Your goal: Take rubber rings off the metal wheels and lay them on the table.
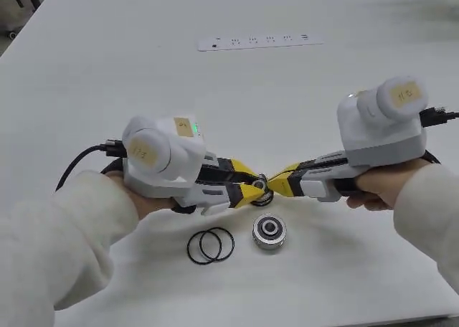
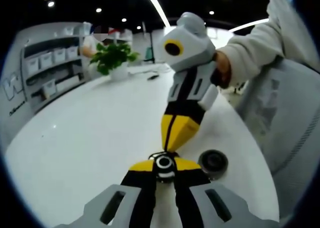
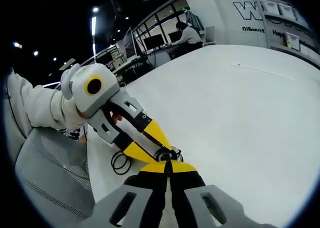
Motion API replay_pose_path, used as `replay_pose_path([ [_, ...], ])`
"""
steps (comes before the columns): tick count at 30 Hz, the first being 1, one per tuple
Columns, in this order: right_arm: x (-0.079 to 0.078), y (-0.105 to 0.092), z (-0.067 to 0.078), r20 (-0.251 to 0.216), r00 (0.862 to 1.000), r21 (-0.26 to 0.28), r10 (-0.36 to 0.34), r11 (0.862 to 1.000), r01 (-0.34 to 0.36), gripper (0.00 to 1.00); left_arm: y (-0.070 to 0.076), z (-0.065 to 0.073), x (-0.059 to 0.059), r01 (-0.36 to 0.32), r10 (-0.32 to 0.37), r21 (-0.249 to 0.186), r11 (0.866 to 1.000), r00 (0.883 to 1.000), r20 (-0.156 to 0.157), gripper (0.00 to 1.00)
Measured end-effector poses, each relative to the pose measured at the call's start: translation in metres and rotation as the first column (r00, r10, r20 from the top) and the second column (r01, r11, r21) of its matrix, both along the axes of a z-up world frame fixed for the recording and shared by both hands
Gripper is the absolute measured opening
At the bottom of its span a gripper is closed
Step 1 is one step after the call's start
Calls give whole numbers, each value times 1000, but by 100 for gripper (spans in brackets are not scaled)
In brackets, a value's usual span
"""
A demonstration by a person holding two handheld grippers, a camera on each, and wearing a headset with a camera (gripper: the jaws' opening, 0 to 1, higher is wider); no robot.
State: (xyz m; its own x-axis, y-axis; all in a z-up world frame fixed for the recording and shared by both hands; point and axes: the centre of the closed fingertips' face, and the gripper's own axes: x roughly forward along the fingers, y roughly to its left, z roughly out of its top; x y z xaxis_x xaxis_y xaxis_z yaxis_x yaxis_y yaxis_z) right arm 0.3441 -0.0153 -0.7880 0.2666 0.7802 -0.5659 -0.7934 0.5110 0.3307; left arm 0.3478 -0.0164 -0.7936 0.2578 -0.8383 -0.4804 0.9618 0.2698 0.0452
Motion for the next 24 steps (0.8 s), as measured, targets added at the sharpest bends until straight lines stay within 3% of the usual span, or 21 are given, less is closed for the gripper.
replay_pose_path([
  [5,-2,3,3,-5,1000,20,8,1000,-8,0,0,0,-1,0,0,-1,1000,1000,-1,14],
  [6,0,6,9,7,1000,47,4,999,-5,0,0,0,-1,0,0,-1,1000,1000,0,14],
  [13,2,3,7,7,1000,34,-7,999,6,0,-2,1,-1,-8,8,5,1000,1000,4,14],
  [15,3,2,8,5,1000,35,-11,999,11,0,-2,1,-1,-14,14,-1,1000,1000,-6,14],
  [17,3,2,8,5,1000,36,-13,999,13,0,-2,2,0,-34,32,-22,999,998,-48,14],
  [24,3,1,9,9,1000,33,-15,999,15,0,-1,4,-3,-33,34,9,999,998,-56,16],
])
